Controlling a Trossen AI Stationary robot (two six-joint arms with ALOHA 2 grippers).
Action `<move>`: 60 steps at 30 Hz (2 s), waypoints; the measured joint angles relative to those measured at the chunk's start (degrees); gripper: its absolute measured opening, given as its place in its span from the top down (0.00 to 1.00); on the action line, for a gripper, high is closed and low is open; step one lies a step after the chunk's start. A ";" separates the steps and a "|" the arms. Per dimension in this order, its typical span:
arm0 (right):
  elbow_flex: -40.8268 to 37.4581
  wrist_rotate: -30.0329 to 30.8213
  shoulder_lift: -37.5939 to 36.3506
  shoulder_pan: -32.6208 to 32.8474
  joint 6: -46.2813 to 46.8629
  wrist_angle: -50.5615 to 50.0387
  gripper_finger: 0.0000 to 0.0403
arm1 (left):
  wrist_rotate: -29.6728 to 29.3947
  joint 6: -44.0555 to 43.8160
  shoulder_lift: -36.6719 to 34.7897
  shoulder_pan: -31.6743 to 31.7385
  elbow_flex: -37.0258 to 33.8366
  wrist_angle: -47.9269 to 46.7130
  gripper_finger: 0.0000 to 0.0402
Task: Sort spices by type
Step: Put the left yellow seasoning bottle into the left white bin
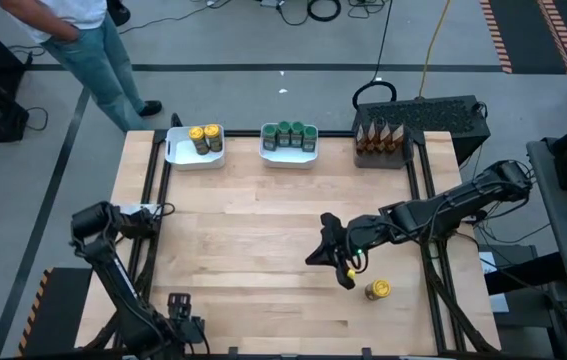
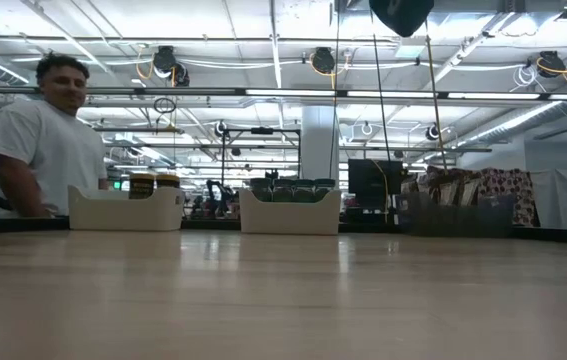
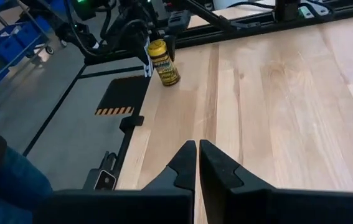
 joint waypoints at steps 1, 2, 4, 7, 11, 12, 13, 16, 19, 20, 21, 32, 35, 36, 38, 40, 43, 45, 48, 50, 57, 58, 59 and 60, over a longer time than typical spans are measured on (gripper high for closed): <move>0.00 0.00 0.00 0.19 -0.34 0.00 1.00 | 0.00 0.00 0.26 0.00 0.00 0.17 0.19; 0.00 0.00 0.00 0.40 -0.77 0.00 1.00 | -0.01 0.02 0.35 0.00 0.00 0.32 0.19; 0.00 0.02 0.11 0.91 -1.00 0.03 1.00 | -0.22 -0.02 0.35 0.00 0.00 0.34 0.19; 0.00 -0.15 0.81 1.29 -0.88 0.42 1.00 | -0.78 -0.02 0.35 0.15 0.00 0.32 0.19; 0.07 0.07 1.23 1.64 -0.88 2.35 1.00 | -1.06 -0.02 0.35 0.17 0.00 0.21 0.23; 0.04 0.03 1.33 1.69 -0.92 2.41 1.00 | -1.11 -0.04 0.35 0.17 0.00 0.09 0.25; 0.04 0.02 1.36 1.78 -0.89 2.36 1.00 | -1.11 -0.04 0.35 0.17 0.00 0.03 0.27; 0.04 -0.02 1.33 1.79 -0.90 2.49 1.00 | -1.14 -0.04 0.35 0.17 0.00 0.01 0.34; 0.04 -0.04 1.33 1.79 -0.83 2.35 1.00 | -1.09 -0.02 0.35 0.17 0.00 0.00 0.42; 0.04 -0.04 1.33 1.79 -0.83 2.42 1.00 | -1.07 -0.03 0.35 0.17 0.00 0.00 0.44; 0.04 -0.04 1.33 1.79 -0.83 2.45 1.00 | -1.07 -0.07 0.35 0.17 0.00 -0.08 0.45; 0.04 -0.07 1.33 1.79 -1.01 2.29 1.00 | 0.64 0.00 -2.36 1.93 0.01 -0.57 0.45; 0.04 -0.07 1.33 1.78 -1.30 2.21 1.00 | 0.57 0.21 -5.57 3.99 0.02 -2.66 0.45; 0.04 -0.09 1.33 1.69 -1.57 2.19 1.00 | 0.36 0.44 -6.88 4.83 0.02 -3.46 0.45; 0.04 -0.11 1.33 1.46 -2.36 2.14 1.00 | -0.95 0.64 -9.86 6.98 0.02 -4.87 0.45; 0.04 -0.11 1.33 1.12 -3.23 2.12 1.00 | -2.93 1.71 -12.81 9.45 0.04 -5.72 0.45; 0.04 -0.14 1.33 0.36 -4.91 2.05 1.00 | -5.63 3.21 -17.05 13.79 0.07 -7.08 0.45; 0.04 -0.13 1.33 -0.40 -6.39 2.05 1.00 | -6.90 4.67 -19.47 17.08 0.09 -7.86 0.45; 0.04 -0.50 1.33 -2.17 -8.49 2.01 1.00 | -7.68 6.97 -22.36 22.89 0.09 -9.19 0.45; 0.04 -2.23 1.33 -3.83 -9.86 2.01 1.00 | -7.96 8.64 -24.01 27.33 0.09 -10.80 0.45; 0.03 -11.60 1.33 -10.53 -13.96 1.71 1.00 | -7.70 17.24 -27.11 43.51 0.09 -15.02 0.45; 0.02 -12.92 1.33 -11.50 -14.81 1.60 1.00 | -7.56 18.42 -27.26 45.86 0.09 -15.92 0.45; 0.02 -14.33 1.32 -12.53 -15.84 1.27 1.00 | -7.45 19.49 -27.35 48.16 0.09 -16.68 0.45; 0.02 -15.76 1.31 -13.52 -16.90 0.75 1.00 | -7.43 20.45 -27.40 50.60 0.09 -17.26 0.45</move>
